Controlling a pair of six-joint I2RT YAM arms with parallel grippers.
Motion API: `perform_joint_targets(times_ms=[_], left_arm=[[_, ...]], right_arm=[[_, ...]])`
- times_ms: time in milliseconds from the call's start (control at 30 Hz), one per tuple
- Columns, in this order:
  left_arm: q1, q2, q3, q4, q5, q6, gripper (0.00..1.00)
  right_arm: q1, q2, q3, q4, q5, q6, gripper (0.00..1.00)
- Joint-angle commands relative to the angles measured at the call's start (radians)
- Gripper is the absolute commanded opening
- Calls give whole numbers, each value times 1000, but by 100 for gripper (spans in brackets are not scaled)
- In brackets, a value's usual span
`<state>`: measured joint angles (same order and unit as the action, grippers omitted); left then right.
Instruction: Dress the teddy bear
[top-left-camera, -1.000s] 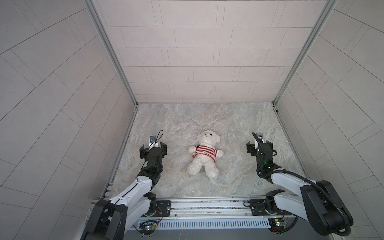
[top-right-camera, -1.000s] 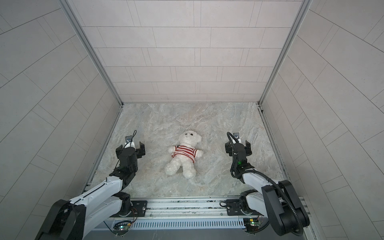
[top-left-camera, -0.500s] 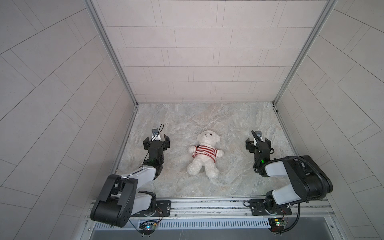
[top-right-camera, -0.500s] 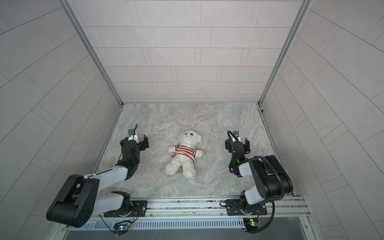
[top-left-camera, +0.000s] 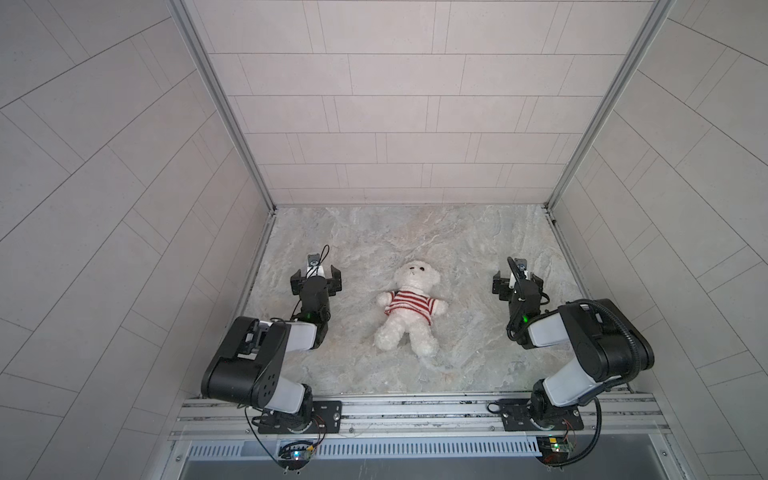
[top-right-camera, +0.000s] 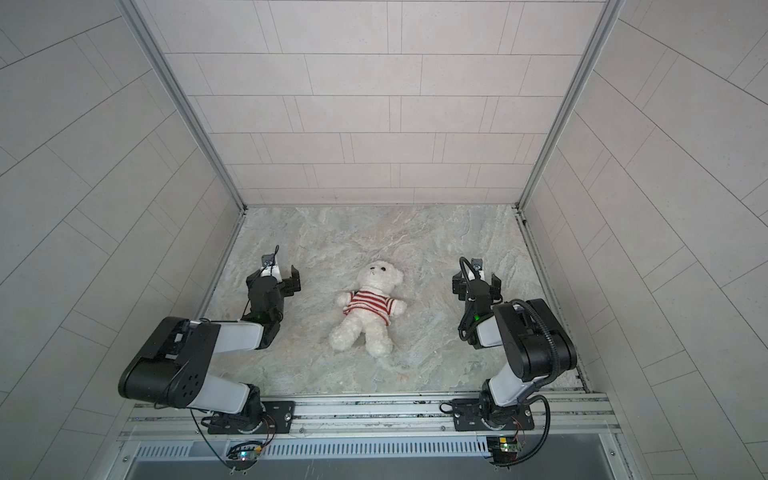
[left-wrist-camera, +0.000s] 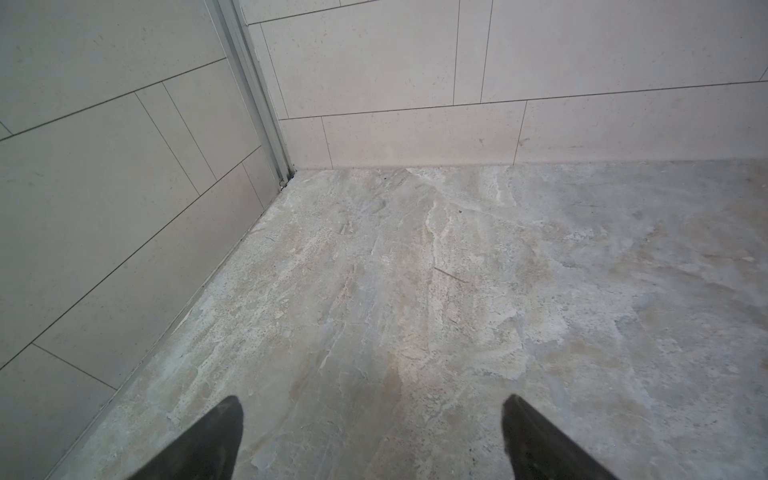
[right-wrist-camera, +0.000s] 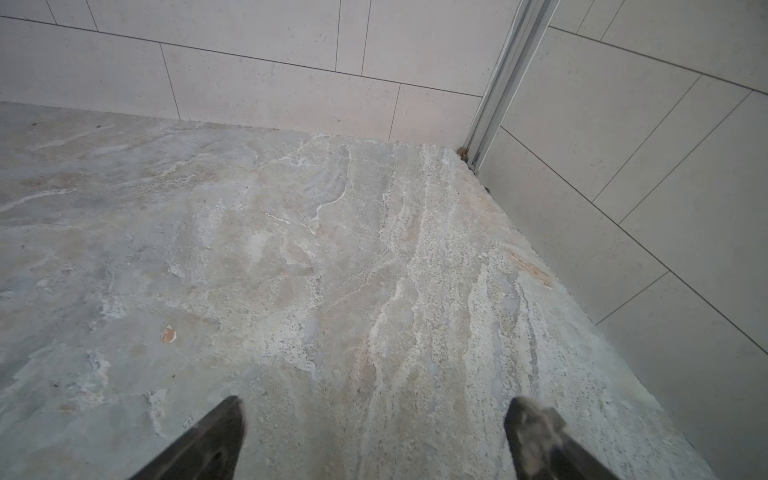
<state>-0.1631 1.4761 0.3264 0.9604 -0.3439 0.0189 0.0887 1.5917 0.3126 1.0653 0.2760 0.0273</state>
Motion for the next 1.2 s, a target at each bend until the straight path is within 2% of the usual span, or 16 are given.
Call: perform_joint_targets(times_ms=[0, 133, 467, 1167], left_arm=[[20, -1, 20, 21, -4, -16, 100], [23, 1, 21, 26, -37, -31, 100], [23, -7, 14, 33, -34, -31, 100], [23, -3, 16, 32, -34, -30, 100]], right_arm=[[-4, -7, 64, -116, 4, 8, 100], [-4, -7, 63, -113, 4, 10, 94], [-4, -5, 62, -107, 3, 8, 100], [-4, -6, 62, -107, 3, 8, 100]])
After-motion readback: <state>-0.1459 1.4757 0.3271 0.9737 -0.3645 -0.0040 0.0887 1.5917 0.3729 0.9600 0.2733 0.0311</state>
